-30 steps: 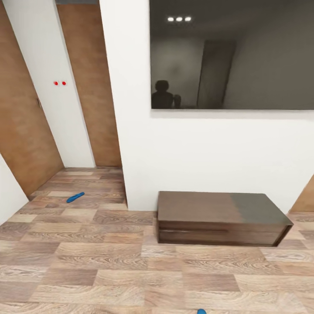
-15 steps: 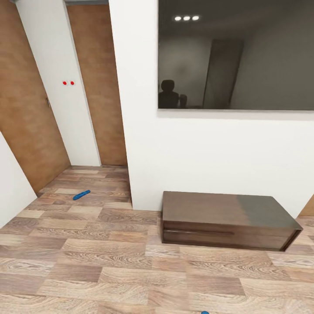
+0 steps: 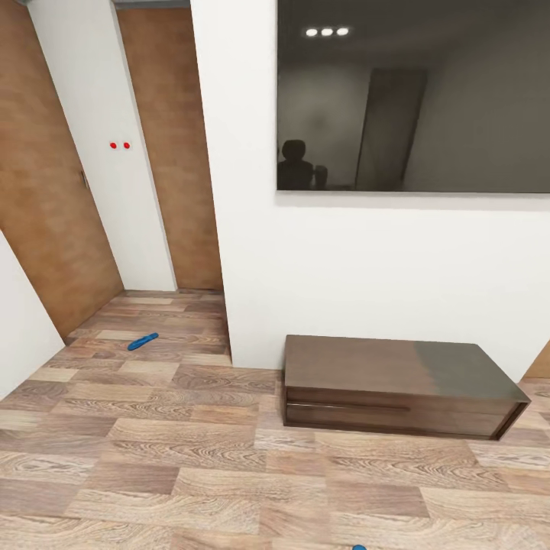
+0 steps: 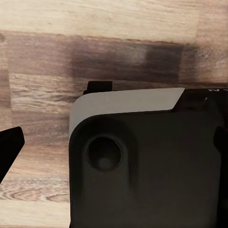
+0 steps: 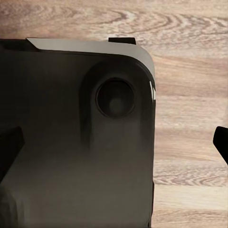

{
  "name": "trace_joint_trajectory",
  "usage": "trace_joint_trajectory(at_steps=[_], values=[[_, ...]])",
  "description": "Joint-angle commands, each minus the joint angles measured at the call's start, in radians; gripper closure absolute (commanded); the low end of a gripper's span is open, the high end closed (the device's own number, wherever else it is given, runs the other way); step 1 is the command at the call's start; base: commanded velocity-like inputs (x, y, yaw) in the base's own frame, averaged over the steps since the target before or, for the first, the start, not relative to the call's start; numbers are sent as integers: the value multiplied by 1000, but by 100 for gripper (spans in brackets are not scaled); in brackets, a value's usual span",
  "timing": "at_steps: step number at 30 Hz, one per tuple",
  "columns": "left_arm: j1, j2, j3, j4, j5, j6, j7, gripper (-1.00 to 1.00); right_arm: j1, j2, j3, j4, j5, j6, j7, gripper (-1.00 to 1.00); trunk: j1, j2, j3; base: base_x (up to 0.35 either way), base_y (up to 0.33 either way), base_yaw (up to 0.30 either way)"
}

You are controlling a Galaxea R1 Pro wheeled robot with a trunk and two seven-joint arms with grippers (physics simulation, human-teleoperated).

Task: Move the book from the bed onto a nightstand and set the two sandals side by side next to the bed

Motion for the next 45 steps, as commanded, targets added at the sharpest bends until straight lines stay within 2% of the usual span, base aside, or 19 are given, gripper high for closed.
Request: trace_joint_trajectory(at_steps=[1,34,40,45], values=[[0,0,0,-1,0,1,0,-100,0,0,0,0,0,-3,-1,-100,0,0,-1,0,0,0],[0,2,2,-4,0,0,-1,-100,0,-1,1,-2,0,-4,0,-100,0,0,-1,0,0,0],[0,2,2,-71,0,-20,-1,-100,0,0,0,-4,0,-4,-4,-100,0,0,-1,0,0,0],[-1,2,2,-181,0,-26,0,-100,0,-2,0,-14,0,-4,-5,-100,0,0,-1,0,0,0]])
